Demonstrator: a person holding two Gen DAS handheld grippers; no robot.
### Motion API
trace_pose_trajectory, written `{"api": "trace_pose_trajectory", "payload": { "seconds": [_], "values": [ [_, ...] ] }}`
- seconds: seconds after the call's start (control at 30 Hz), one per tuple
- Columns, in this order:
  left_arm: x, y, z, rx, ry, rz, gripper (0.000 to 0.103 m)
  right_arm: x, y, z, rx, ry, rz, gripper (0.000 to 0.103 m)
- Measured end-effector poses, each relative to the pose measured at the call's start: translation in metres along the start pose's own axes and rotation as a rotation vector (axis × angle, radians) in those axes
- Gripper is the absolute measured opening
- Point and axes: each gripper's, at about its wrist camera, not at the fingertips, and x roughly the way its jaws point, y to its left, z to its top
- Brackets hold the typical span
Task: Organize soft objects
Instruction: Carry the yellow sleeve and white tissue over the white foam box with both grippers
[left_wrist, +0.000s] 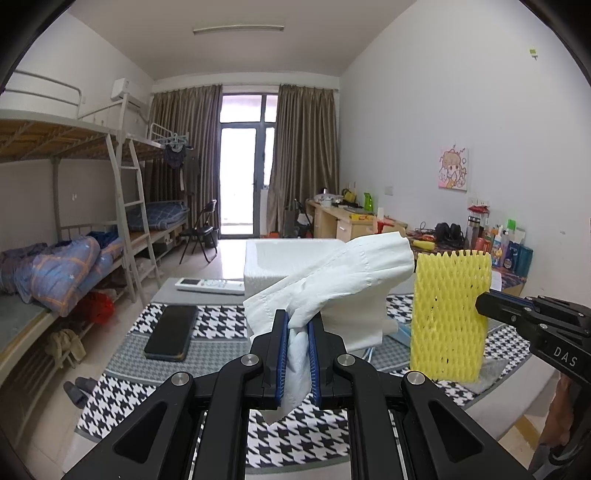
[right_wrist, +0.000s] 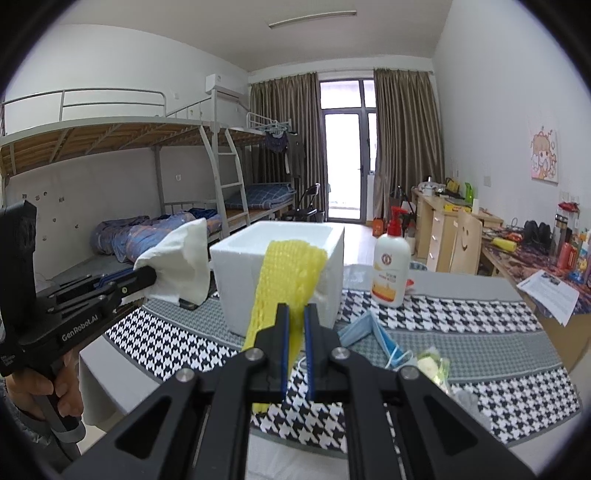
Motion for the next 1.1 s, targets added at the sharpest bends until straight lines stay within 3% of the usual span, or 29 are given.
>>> {"api": "trace_pose_trajectory", "payload": {
  "seconds": [0.37,1.1],
  "values": [
    [0.017,0.007,0.030,-0.007,-0.001,0.004,0.011,0.014,-0.008,0.029,-0.001,-0.029,-0.005,0.010],
    [0.077,0.024,0.071,0.004,0.002,0.037,0.011,0.080,-0.030,0.078,0.010,-0.001,-0.037,0.010]
  ]
}}
